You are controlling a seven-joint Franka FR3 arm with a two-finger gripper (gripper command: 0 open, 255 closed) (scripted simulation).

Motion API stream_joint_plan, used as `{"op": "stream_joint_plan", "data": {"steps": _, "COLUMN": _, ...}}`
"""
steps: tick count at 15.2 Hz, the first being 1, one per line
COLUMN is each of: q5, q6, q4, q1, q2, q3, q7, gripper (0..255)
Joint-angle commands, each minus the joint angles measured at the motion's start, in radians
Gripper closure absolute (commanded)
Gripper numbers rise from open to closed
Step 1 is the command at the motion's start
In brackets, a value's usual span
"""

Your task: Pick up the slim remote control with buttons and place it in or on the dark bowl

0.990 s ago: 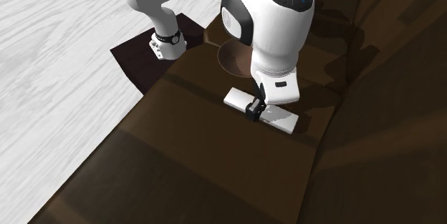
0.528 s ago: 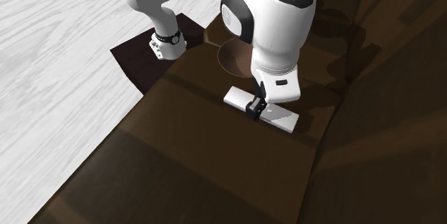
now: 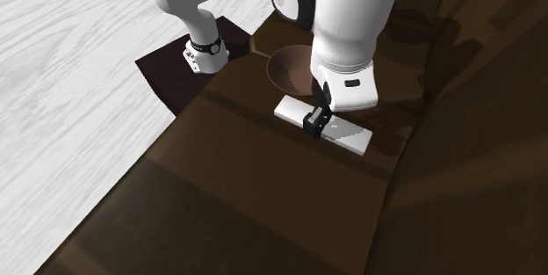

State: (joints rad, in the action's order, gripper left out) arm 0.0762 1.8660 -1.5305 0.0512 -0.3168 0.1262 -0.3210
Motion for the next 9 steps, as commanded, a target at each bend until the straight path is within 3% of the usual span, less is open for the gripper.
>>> {"op": "stream_joint_plan", "data": {"steps": 1, "q5": -0.001, "q6": -0.028, "q4": 0.027, "q1": 0.001, "q2": 0.001, "q3": 0.001, "q7": 0.001, "gripper": 255}}
{"op": "stream_joint_plan", "data": {"steps": 9, "q5": -0.002, "q6": -0.137, "q4": 0.139, "q1": 0.004, "q2": -0.002, "q3": 0.002, "q7": 0.005, "gripper": 255}}
